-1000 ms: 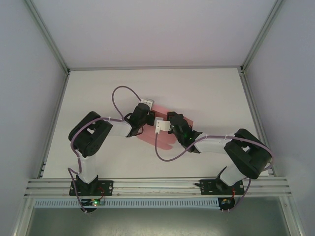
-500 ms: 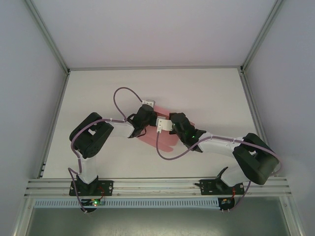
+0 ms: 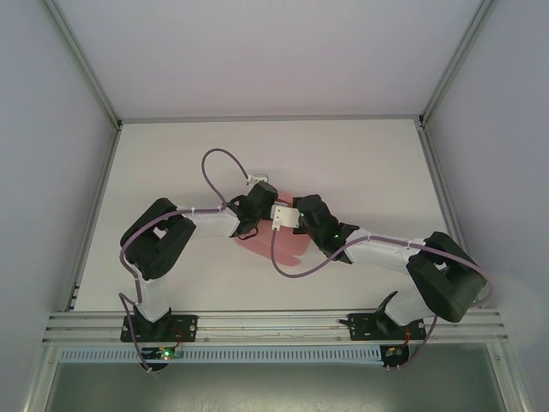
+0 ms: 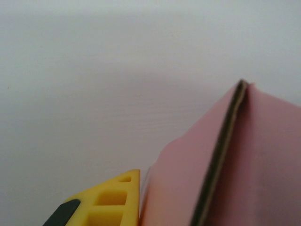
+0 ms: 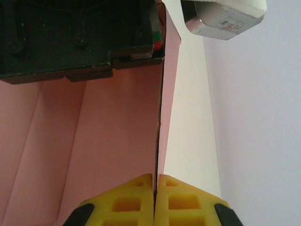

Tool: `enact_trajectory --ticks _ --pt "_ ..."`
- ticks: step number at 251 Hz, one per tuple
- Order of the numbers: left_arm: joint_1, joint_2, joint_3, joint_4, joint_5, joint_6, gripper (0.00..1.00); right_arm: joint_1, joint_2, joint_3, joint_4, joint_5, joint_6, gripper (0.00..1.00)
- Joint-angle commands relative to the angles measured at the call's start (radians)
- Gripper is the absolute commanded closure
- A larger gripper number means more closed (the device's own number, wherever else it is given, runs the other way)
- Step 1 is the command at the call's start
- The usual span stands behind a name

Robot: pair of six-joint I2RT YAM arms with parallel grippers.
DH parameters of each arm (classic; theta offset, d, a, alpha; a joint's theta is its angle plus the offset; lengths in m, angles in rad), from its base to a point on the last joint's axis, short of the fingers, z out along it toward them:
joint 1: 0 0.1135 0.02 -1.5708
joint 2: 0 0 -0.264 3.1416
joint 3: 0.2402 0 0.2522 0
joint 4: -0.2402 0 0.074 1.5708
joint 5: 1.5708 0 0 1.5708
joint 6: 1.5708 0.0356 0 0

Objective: Assemble paper box

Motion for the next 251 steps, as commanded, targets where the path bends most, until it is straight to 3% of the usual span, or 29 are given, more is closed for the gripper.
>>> enact_trajectory --ticks 1,22,39,66,81,103,116,130,141,144,147,201,220,251 --pt "0.140 0.047 -0.010 -0.067 -0.364 -0.076 1.00 0.003 -0.024 -0.041 -0.213 0.020 0.021 1.00" --pt "0.139 0.037 -0.083 0.164 -0.100 0.068 1.00 -0.005 -0.019 -0.041 -0.168 0.030 0.034 1.00" --pt "0.138 0.020 -0.122 0.263 0.032 0.101 1.00 -0.019 -0.022 -0.026 -0.137 0.014 0.062 1.00" --pt "0.129 -0.024 -0.166 0.361 0.125 0.151 1.00 -0.046 -0.040 -0.002 -0.089 -0.022 0.094 1.00" --pt "0.125 -0.059 -0.189 0.387 0.148 0.162 1.00 -0.054 -0.056 0.007 -0.058 -0.036 0.096 0.79" --pt "0.124 -0.106 -0.197 0.388 0.231 0.208 1.00 -0.057 -0.101 0.023 -0.061 -0.076 0.101 0.74" --pt "0.123 -0.127 -0.190 0.359 0.238 0.206 1.00 -0.059 -0.143 0.033 -0.108 -0.140 0.113 0.62" --pt "0.124 -0.147 -0.187 0.336 0.230 0.204 1.00 -0.059 -0.194 0.048 -0.174 -0.231 0.128 0.29" --pt "0.123 -0.159 -0.194 0.339 0.229 0.210 1.00 -0.059 -0.240 0.054 -0.218 -0.297 0.153 0.18" --pt "0.123 -0.163 -0.195 0.340 0.228 0.210 1.00 -0.059 -0.253 0.055 -0.230 -0.315 0.158 0.07" --pt "0.123 -0.165 -0.198 0.342 0.227 0.211 1.00 -0.058 -0.266 0.055 -0.239 -0.331 0.161 0.02" --pt "0.122 -0.207 -0.257 0.385 0.239 0.235 1.00 -0.062 -0.547 0.018 -0.236 -0.487 0.280 0.02" --pt "0.122 -0.217 -0.275 0.401 0.272 0.253 1.00 -0.070 -0.608 0.039 -0.258 -0.469 0.344 0.02" --pt "0.122 -0.227 -0.286 0.397 0.289 0.263 1.00 -0.102 -0.612 0.114 -0.341 -0.324 0.477 0.02"
